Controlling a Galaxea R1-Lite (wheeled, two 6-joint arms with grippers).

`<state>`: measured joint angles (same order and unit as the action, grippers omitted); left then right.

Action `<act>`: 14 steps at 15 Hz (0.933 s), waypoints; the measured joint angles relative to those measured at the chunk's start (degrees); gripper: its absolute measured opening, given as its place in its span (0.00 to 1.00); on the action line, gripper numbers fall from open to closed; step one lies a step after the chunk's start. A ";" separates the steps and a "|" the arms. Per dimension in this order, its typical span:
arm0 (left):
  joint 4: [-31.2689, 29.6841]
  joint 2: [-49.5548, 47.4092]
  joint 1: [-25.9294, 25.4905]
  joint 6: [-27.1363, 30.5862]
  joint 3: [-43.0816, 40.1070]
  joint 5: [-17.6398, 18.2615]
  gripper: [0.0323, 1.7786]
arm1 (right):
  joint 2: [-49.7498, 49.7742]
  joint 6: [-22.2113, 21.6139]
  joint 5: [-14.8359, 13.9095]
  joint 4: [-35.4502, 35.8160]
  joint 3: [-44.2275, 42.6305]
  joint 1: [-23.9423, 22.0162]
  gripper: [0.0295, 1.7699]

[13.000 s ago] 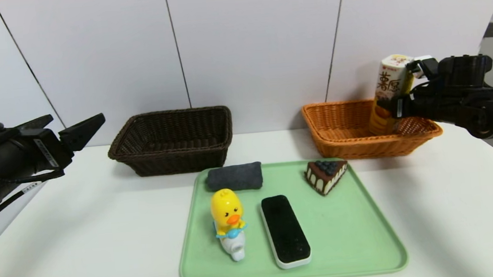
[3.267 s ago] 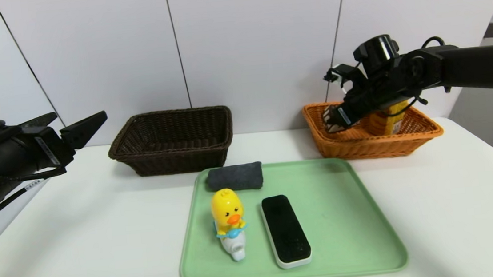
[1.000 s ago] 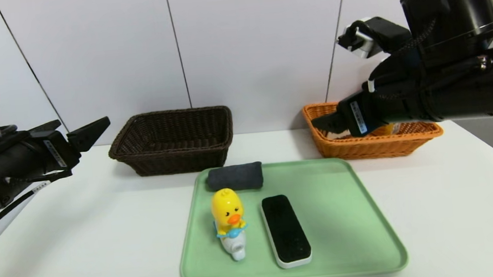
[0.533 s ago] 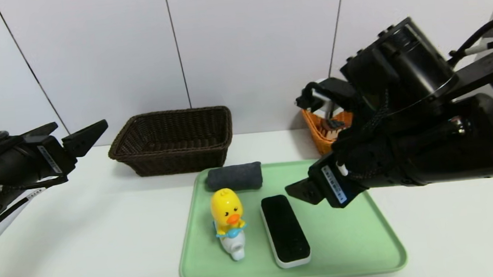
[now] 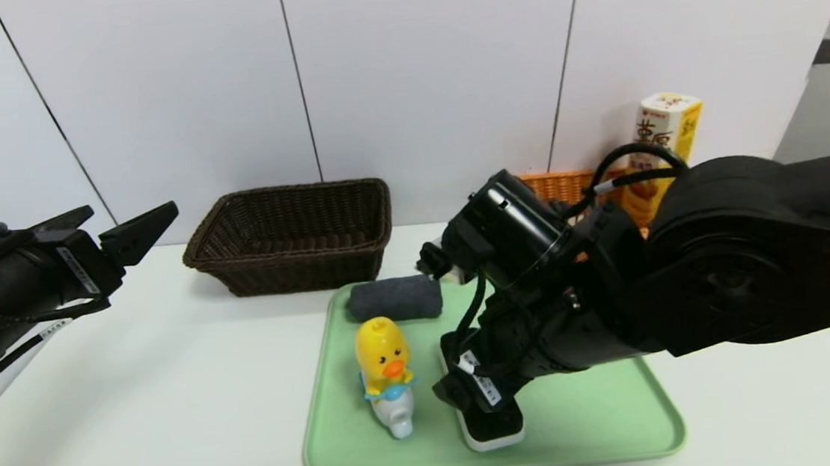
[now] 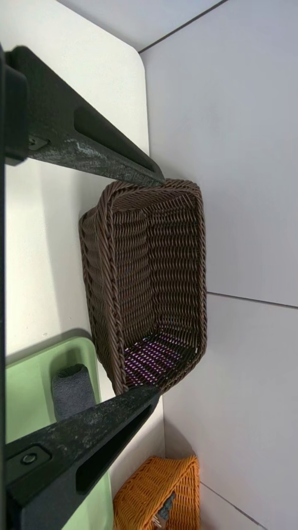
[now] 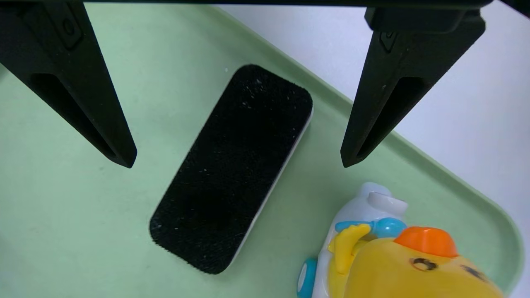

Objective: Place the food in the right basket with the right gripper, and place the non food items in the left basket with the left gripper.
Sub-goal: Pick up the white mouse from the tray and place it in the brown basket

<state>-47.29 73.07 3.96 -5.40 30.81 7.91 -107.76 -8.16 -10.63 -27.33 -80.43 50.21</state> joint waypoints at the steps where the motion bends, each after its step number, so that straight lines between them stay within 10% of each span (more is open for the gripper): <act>1: 0.02 0.05 -0.02 -0.05 0.00 0.05 0.95 | -1.05 -0.11 -0.02 0.00 -0.10 -0.18 0.96; 14: -4.61 3.08 0.00 0.00 0.04 0.11 0.95 | -7.34 0.06 -0.39 0.66 0.67 -3.19 0.96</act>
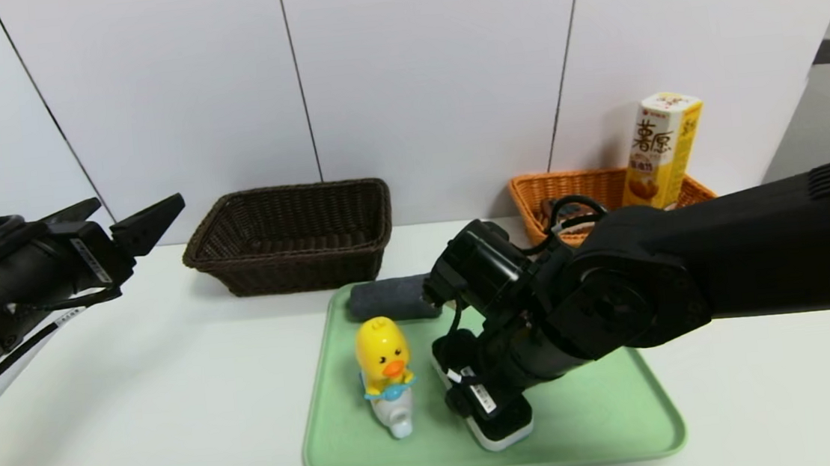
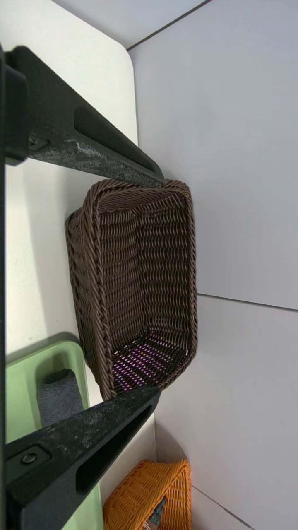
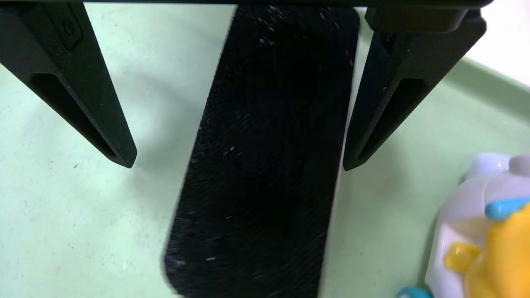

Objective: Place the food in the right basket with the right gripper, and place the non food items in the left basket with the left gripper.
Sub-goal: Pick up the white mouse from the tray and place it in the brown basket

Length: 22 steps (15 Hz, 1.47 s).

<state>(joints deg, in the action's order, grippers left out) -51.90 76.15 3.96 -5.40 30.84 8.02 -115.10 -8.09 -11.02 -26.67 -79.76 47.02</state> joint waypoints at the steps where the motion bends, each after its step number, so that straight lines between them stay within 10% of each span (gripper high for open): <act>1: 0.00 0.16 0.00 0.02 0.00 0.00 0.95 | -0.11 0.11 0.13 0.11 -0.06 0.00 0.96; 6: -0.04 0.66 0.00 0.00 0.16 0.00 0.95 | -0.61 0.35 0.85 0.49 -0.28 -0.02 0.96; 12: -0.45 0.77 0.00 0.09 0.20 0.10 0.95 | -0.61 0.50 1.33 0.29 -0.39 0.00 0.55; 22: -0.44 0.72 -0.11 0.00 0.09 0.02 0.95 | 4.46 6.17 -1.22 0.33 -6.31 -0.02 0.54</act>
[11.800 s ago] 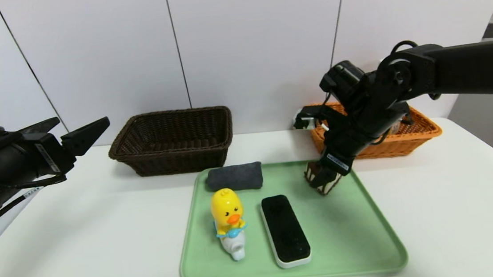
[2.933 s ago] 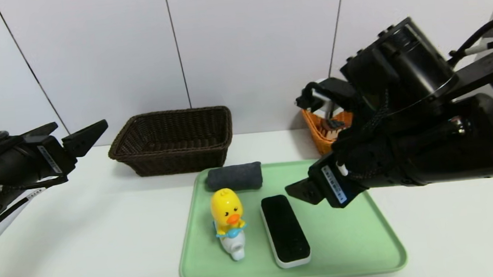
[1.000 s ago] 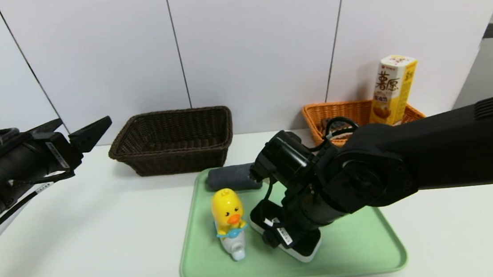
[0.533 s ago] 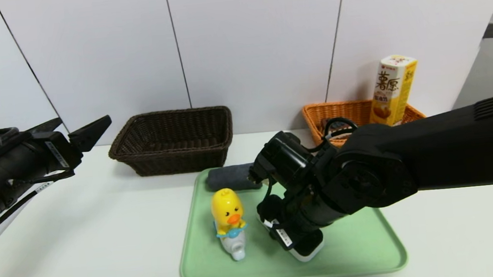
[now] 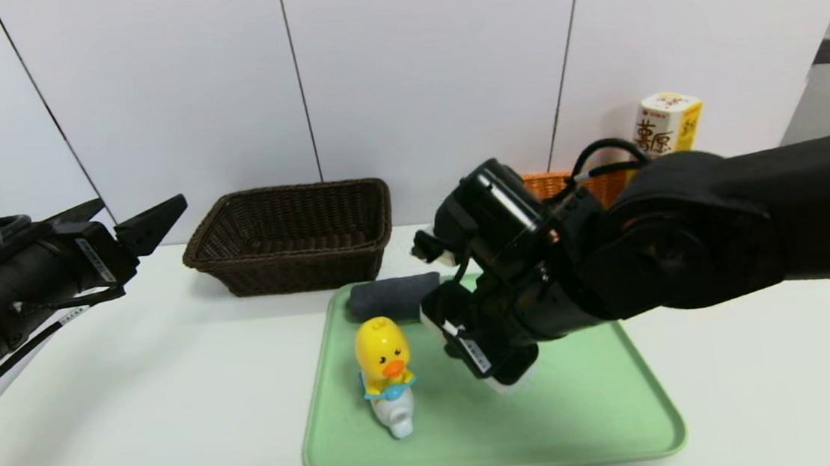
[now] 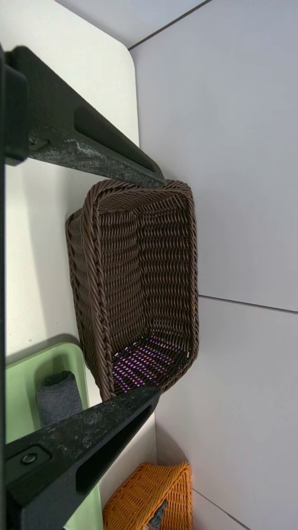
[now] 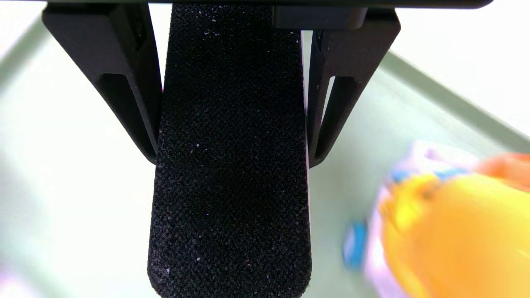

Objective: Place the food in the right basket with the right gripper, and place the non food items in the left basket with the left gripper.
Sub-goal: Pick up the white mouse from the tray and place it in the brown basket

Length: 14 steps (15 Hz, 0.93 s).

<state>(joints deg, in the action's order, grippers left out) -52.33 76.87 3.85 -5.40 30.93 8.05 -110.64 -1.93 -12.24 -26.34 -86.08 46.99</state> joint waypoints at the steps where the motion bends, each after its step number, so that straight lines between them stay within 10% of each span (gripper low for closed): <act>1: -0.04 -0.02 0.06 0.04 0.10 0.05 0.95 | 0.63 0.80 -0.32 -0.02 -3.04 -0.13 0.54; 7: -0.94 -0.02 0.09 0.28 0.13 0.18 0.95 | -3.50 7.38 -0.60 3.78 -22.16 -2.05 0.54; 14: -0.98 -0.30 0.06 0.52 -0.28 0.11 0.95 | -19.07 13.32 3.07 39.16 -25.92 -2.34 0.53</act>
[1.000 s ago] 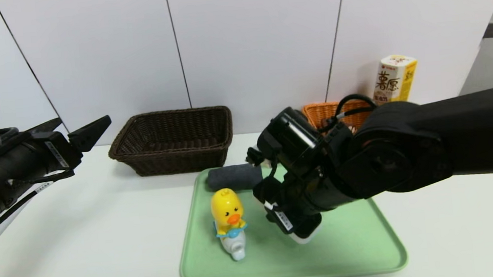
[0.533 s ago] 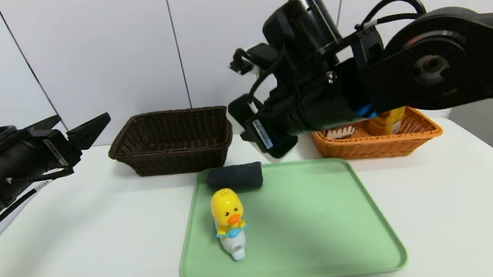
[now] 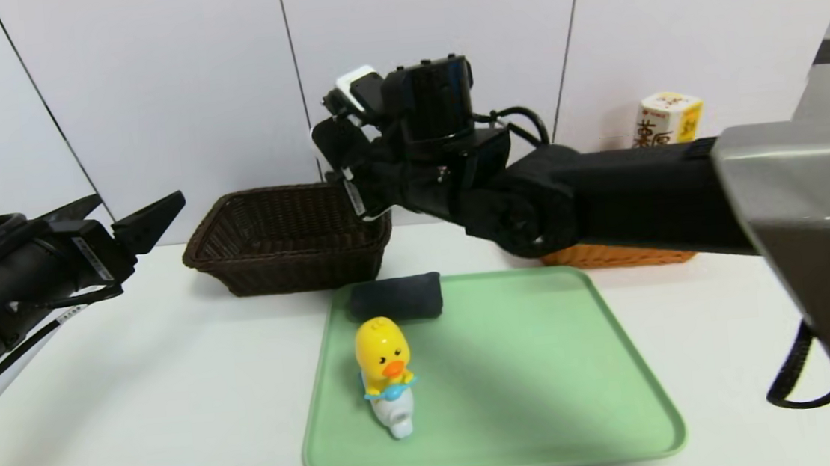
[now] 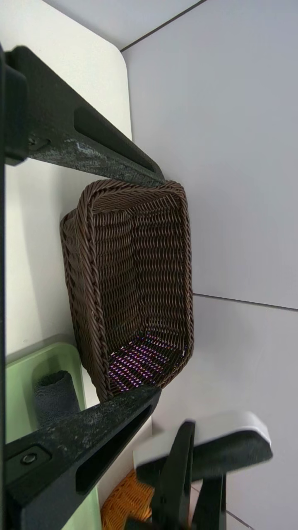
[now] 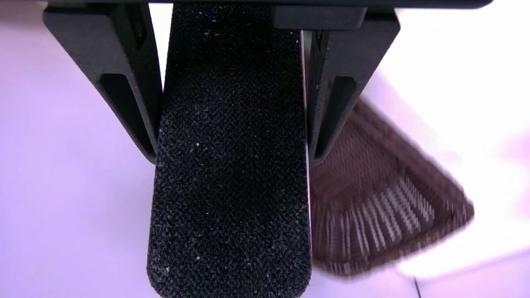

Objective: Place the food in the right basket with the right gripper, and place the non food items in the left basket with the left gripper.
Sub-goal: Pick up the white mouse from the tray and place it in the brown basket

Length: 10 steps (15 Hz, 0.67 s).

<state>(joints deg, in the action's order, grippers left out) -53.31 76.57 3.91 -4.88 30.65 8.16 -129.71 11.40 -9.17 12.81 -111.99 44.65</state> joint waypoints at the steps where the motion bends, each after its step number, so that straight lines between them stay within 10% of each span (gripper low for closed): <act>1: 0.00 -0.09 0.00 0.09 -0.13 0.00 0.95 | -2.12 0.39 0.74 4.90 -0.05 0.02 0.53; 10: 0.06 -0.48 0.05 0.24 -0.39 0.05 0.95 | -14.14 6.24 4.07 25.64 -0.16 -2.10 0.53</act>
<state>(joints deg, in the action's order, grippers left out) -53.25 76.09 3.96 -4.63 30.26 8.20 -143.85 17.64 -5.10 38.45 -112.15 42.56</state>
